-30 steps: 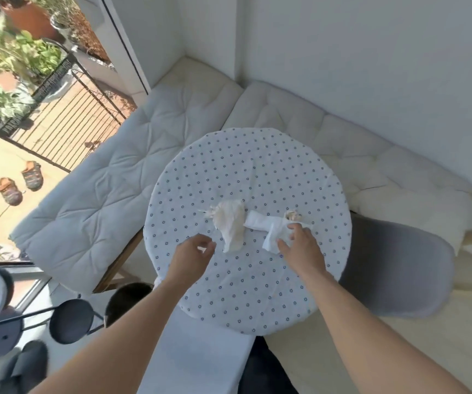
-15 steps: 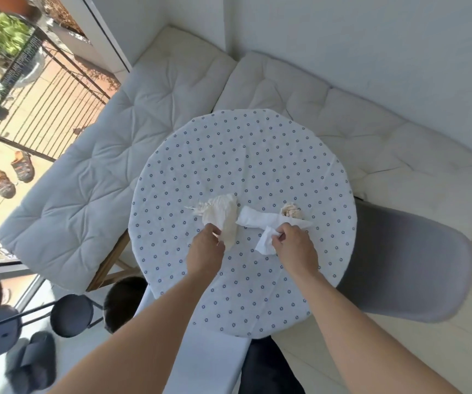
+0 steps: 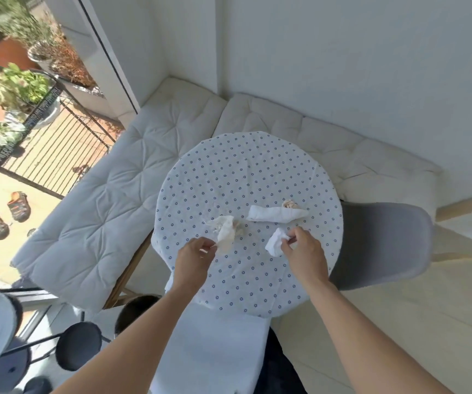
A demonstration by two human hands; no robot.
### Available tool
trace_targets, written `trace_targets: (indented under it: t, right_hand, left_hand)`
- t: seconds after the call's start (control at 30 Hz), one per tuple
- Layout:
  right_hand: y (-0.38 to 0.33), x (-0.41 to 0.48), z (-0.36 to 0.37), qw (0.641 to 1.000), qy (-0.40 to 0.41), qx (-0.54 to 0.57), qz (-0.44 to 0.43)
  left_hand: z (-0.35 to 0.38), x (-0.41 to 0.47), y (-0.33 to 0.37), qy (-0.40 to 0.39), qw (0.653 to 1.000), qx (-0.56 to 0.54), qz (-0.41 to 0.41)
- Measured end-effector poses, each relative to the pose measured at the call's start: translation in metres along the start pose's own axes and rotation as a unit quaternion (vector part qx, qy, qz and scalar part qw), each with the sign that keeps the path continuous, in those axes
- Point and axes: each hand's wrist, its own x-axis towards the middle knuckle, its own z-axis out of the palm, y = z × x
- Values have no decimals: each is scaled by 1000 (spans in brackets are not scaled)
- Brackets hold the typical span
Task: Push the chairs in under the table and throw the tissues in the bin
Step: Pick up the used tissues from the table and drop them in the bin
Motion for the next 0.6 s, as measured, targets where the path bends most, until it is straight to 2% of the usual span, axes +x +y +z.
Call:
trace_targets:
  t: [0.3,0.6]
  right_hand:
    - [-43,-120,-1,998,49,21,-18]
    - [-81,-194,12,994,50,36,-93]
  left_hand:
    - [-91,-83,-39,-7,998,-42,53]
    - [-155,-165,-101,55,998,-39,18]
